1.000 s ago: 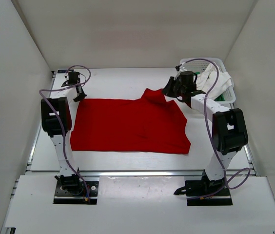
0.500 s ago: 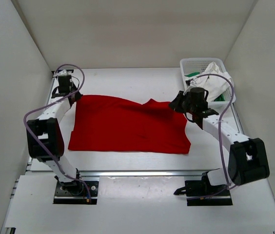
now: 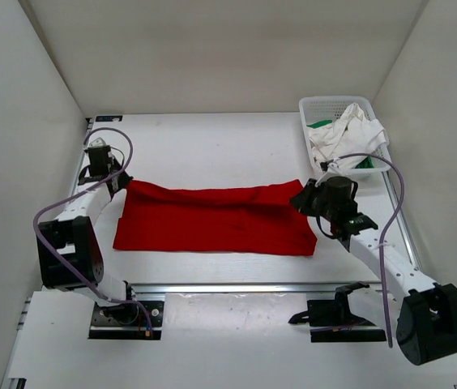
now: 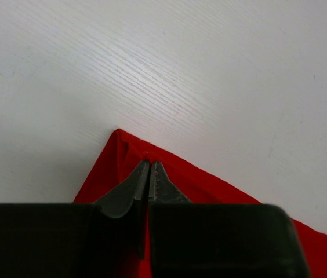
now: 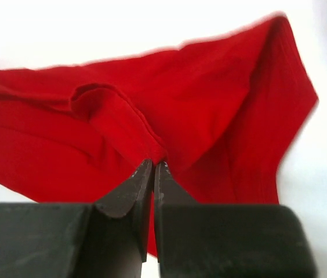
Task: Fold and stack the t-shirts
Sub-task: Fold the other side of the tshirt into a rectangle
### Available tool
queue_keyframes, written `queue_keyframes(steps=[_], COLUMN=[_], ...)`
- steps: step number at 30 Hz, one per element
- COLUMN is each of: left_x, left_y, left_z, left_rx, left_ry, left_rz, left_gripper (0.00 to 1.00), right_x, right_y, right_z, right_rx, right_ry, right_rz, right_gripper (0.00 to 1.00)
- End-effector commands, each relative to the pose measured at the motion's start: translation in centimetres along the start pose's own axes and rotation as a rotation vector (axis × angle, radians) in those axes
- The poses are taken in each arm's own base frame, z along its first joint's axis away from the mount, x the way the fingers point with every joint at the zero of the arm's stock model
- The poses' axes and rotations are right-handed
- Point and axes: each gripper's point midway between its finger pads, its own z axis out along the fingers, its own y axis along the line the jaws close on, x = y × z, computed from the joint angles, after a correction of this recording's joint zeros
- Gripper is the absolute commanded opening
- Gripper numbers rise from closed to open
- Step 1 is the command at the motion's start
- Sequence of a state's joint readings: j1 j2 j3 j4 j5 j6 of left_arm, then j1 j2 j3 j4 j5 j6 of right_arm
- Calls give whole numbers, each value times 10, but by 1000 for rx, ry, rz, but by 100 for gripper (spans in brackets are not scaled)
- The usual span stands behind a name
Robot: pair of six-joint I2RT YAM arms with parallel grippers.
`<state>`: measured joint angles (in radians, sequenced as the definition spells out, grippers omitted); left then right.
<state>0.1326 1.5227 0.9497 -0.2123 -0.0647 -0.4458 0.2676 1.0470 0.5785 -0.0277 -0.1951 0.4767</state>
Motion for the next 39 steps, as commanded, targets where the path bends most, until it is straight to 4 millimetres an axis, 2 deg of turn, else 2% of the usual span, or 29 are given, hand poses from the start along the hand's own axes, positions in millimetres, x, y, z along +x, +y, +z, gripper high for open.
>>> queue_keyframes(steps=[1,3,5,6,8,11,13,14,16,17,20,21,22,23,25,28,30,31,33,34,35,36,37,39], left_x=[-15,-8,-6,0,0,13,28,35,38,42,38,34,31,19,8,-11,-7,-7,3,14,24,24,39,56], left_y=[-6,-2,4,9,15,23,33,29,41,37,40,41,38,37,41,27,19,7,-15,-29,-44,-55,-66,-74], left_z=[-21,-23,-28,-27,-33,-35,-33,-34,-32,-32,-36,-40,-42,-49,-59,-72,-73,-76,-78,-75,-75,-75,-72,-62], left_rx=[51,49,43,33,28,20,17,54,80,115,113,103,111,114,104,142,167,204,255,271,283,312,324,324], left_ry=[-50,-32,-32,-22,-37,-19,7,29,31,49,30,-2,-22,-72,-138,-214,-208,-209,-191,-162,-142,-156,-123,-73], left_rz=[-22,-27,-31,-43,-58,-81,-144,-182,-280,-310,-352,-345,-357,-368,-388,-371,-358,-337,-281,-244,-202,-175,-147,-107], left_gripper=[0,0,0,0,0,1,6,9,14,16,21,24,32,35,36,37,36,33,33,33,32,32,31,29], right_x=[11,28,32,37,45,55,67,68,75,74,82,83,83,85,89,88,77,70,61,58,53,55,51,53], right_y=[-10,-14,-14,-21,-26,-30,-36,-36,-41,-41,-46,-48,-48,-49,-50,-47,-44,-41,-38,-38,-29,-26,-20,-7], right_z=[-8,-12,-16,-18,-20,-25,-26,-27,-27,-27,-29,-30,-31,-31,-34,-39,-42,-44,-46,-44,-39,-34,-25,-9], right_rx=[35,45,41,58,67,65,65,57,64,61,82,90,91,100,106,115,121,127,140,150,114,99,80,44], right_ry=[-11,16,14,16,24,22,26,26,39,37,52,47,46,56,65,71,43,25,8,4,-1,19,34,84], right_rz=[36,38,46,55,66,99,141,148,169,172,178,179,175,175,160,129,114,98,72,56,39,25,11,-44], right_gripper=[0,0,0,1,0,0,0,0,0,0,2,4,6,7,10,18,23,24,24,24,15,10,1,0])
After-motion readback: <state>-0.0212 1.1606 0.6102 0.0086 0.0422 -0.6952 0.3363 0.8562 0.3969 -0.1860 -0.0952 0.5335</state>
